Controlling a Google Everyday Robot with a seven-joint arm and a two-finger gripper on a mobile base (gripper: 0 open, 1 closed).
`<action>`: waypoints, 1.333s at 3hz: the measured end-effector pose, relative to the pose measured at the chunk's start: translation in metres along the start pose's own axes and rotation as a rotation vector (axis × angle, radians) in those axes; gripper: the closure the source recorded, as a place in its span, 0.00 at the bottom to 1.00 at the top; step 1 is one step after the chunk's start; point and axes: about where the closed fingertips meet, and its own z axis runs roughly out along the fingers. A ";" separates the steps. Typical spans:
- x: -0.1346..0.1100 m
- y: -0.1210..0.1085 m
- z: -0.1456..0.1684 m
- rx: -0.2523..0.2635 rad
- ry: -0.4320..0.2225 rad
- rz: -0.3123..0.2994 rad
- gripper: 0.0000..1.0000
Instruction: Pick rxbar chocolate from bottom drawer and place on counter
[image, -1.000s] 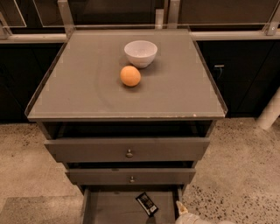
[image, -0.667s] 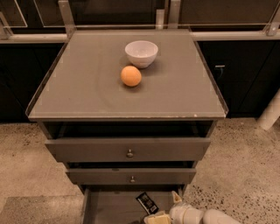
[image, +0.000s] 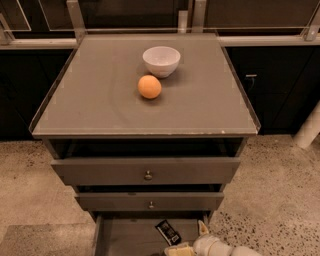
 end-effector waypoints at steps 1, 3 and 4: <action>0.006 -0.012 0.008 0.074 -0.103 0.006 0.00; 0.054 -0.012 0.072 0.066 -0.163 0.030 0.00; 0.056 -0.013 0.076 0.065 -0.164 0.038 0.00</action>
Offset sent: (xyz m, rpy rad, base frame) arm 0.0140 0.0290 -0.1013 0.0892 -0.1811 -0.1587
